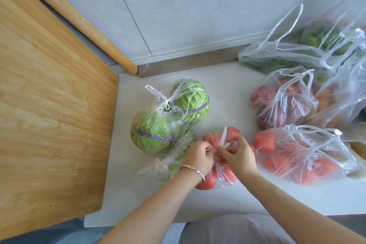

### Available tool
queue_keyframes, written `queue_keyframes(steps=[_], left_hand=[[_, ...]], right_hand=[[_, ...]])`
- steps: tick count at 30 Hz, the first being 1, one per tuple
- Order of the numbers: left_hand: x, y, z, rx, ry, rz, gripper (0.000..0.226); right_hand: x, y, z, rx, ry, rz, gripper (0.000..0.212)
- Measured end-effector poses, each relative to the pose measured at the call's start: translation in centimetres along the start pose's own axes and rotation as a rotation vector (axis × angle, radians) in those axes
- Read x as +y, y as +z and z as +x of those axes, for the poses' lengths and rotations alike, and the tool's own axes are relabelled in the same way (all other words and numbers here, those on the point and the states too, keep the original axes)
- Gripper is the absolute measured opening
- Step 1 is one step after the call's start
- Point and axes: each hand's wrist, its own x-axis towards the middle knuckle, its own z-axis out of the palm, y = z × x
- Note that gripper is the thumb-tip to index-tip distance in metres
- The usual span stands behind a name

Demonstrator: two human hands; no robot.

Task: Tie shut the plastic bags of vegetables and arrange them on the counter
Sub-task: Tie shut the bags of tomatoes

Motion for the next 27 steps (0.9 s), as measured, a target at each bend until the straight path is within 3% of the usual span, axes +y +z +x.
queue_keyframes(steps=[3, 7, 15, 22, 24, 27], left_hand=[[0.2, -0.1, 0.0, -0.036, -0.073, -0.047, 0.016], [0.2, -0.4, -0.4, -0.139, -0.07, -0.122, 0.017], [-0.3, 0.0, -0.9, -0.068, -0.072, -0.17, 0.014], [-0.6, 0.0, -0.9, 0.002, -0.042, -0.203, 0.014], [-0.8, -0.3, -0.8, 0.003, -0.011, -0.182, 0.014], [-0.7, -0.5, -0.7, -0.01, 0.027, -0.185, 0.014]], right_hand=[[0.9, -0.1, -0.4, -0.049, -0.203, -0.264, 0.019], [2.0, -0.2, -0.1, -0.02, -0.566, -0.544, 0.03], [2.1, -0.1, 1.3, -0.043, -0.677, -0.715, 0.01], [1.2, -0.7, 0.8, -0.064, -0.481, -0.432, 0.021], [0.4, -0.9, 0.8, -0.123, -0.364, -0.376, 0.033], [-1.1, -1.6, 1.4, -0.313, -0.133, -0.254, 0.03]])
